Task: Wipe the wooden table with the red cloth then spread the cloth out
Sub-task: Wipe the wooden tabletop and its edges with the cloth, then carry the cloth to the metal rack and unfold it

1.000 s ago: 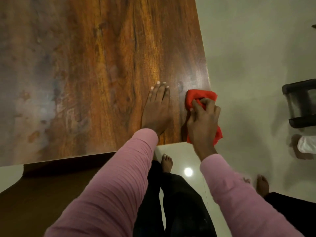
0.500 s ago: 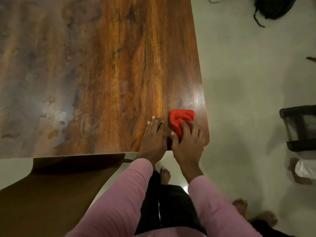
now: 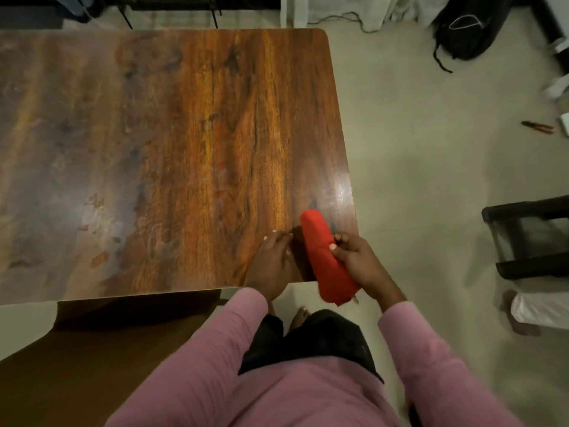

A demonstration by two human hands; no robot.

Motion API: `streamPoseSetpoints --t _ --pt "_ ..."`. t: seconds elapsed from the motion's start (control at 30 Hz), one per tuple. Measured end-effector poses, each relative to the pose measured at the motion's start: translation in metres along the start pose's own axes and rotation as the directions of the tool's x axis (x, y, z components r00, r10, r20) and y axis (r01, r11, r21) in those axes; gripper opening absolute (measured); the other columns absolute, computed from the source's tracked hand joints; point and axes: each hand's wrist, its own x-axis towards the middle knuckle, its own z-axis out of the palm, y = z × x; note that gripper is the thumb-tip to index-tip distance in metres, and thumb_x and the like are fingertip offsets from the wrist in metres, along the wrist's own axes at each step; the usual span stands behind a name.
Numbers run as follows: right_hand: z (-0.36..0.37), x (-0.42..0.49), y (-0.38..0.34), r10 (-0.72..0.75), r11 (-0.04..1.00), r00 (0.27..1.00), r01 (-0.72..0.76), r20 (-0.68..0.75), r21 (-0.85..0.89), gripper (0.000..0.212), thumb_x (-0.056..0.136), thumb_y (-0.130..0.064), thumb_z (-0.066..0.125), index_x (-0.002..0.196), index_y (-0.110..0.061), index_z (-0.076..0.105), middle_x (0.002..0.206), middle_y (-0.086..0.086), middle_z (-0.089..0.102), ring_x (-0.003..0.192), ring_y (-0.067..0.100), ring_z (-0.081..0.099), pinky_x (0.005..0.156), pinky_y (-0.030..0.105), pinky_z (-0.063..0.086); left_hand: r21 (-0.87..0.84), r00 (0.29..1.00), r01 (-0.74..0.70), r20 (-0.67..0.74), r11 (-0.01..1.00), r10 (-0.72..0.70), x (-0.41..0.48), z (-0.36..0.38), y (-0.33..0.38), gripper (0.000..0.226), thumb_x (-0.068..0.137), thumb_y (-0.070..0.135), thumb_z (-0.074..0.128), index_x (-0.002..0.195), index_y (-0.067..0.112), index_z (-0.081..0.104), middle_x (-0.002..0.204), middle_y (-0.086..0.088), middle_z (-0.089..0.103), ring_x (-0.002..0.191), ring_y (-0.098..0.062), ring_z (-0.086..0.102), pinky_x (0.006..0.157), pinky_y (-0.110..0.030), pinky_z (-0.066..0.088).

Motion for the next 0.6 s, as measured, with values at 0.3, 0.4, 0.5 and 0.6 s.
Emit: streamPoseSetpoints --t 0.3,0.4,0.5,0.6 --pt "-0.058 -0.003 0.002 0.103 0.909 0.980 -0.162 0.168 0.385 0.051 0.076 -0.046 0.070 0.118 -0.019 0.058 0.112 0.010 0.069 0.096 0.027 0.069 0.077 0.038 0.055 -0.315 0.995 0.102 0.028 0.943 -0.099 0.017 0.017 0.070 0.039 0.101 0.022 0.040 0.139 0.029 0.046 0.129 0.011 0.056 0.117 -0.008 0.051 0.099 -0.024 0.037" --pt "-0.093 0.009 -0.002 0.073 0.906 0.987 -0.127 0.145 0.404 0.034 0.084 -0.021 0.067 0.117 -0.022 0.057 0.112 0.004 0.068 0.100 0.025 0.066 0.078 0.036 0.054 -0.209 0.995 0.094 0.000 0.973 -0.097 0.033 0.032 0.099 0.038 0.102 0.026 0.037 0.139 0.029 0.044 0.138 0.007 0.051 0.122 -0.011 0.047 0.101 -0.027 0.032" --pt "-0.145 0.020 -0.005 0.055 0.874 0.993 -0.099 0.106 0.476 0.031 0.090 -0.009 0.054 0.117 -0.024 0.055 0.117 0.004 0.064 0.108 0.027 0.060 0.086 0.040 0.052 -0.150 0.984 0.154 -0.065 0.977 -0.165 0.052 0.053 0.135 0.036 0.101 0.026 0.039 0.136 0.029 0.046 0.139 0.007 0.049 0.124 -0.015 0.048 0.099 -0.026 0.031" --pt "-0.207 0.032 -0.007 0.005 0.862 0.998 -0.036 0.061 0.506 0.033 0.091 -0.005 0.049 0.115 -0.026 0.058 0.111 0.002 0.068 0.104 0.026 0.063 0.080 0.037 0.053 -0.110 0.973 0.166 -0.143 0.980 -0.181 0.073 0.072 0.178 0.037 0.100 0.021 0.044 0.135 0.032 0.046 0.141 0.010 0.047 0.126 -0.013 0.047 0.098 -0.020 0.029"
